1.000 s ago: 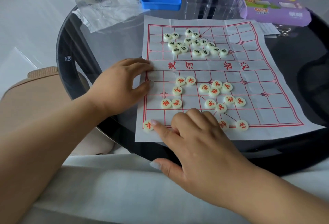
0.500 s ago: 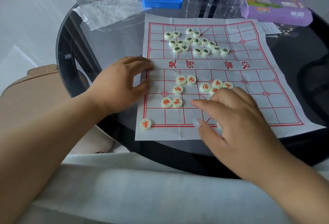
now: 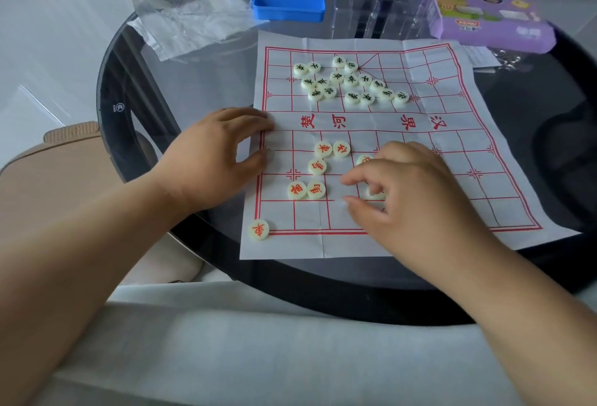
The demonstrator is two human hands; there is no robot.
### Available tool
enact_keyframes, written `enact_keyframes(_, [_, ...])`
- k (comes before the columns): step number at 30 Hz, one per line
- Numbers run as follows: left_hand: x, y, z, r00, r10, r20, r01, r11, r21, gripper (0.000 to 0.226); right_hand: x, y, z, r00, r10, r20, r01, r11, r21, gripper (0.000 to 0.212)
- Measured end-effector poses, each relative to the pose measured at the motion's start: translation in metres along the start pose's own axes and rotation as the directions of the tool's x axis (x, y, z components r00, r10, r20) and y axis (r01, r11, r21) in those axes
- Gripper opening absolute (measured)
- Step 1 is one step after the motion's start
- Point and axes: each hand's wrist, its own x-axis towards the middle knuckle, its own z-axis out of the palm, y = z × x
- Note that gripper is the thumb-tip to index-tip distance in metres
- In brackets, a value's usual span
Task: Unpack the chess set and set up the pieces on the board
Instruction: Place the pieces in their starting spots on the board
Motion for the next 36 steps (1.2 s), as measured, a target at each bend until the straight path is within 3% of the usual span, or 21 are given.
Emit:
enact_keyframes(11, [-0.001,0.002,-0.001,1.000,-0.004,0.014,0.004,1.000,-0.001,0.049,0.002,-0.016,0.020,0.997,-0.063,-0.052,0.056,0.991,-0.125,0.010])
enact_keyframes(17, [-0.001,0.000,0.000,1.000,0.004,0.013,-0.004,1.000,0.003,0.046,-0.040,-0.031,0.020,0.983,-0.180,0.034,0.183,0.960,-0.210,0.040])
enact_keyframes(22, [-0.001,0.001,0.000,1.000,0.009,0.003,-0.009,1.000,0.006,0.049,-0.044,-0.038,0.022,0.978,-0.172,0.116,0.191,0.964,-0.184,0.050])
enact_keyframes(27, [-0.001,0.001,0.000,1.000,0.007,0.010,-0.007,1.000,0.002,0.050,-0.038,-0.040,0.016,0.983,-0.180,0.048,0.185,0.966,-0.182,0.053])
enact_keyframes(36, [-0.001,0.000,0.000,1.000,0.014,-0.001,-0.014,1.000,-0.010,0.047,-0.020,-0.031,0.019,0.990,-0.085,0.116,0.119,0.937,-0.327,0.057])
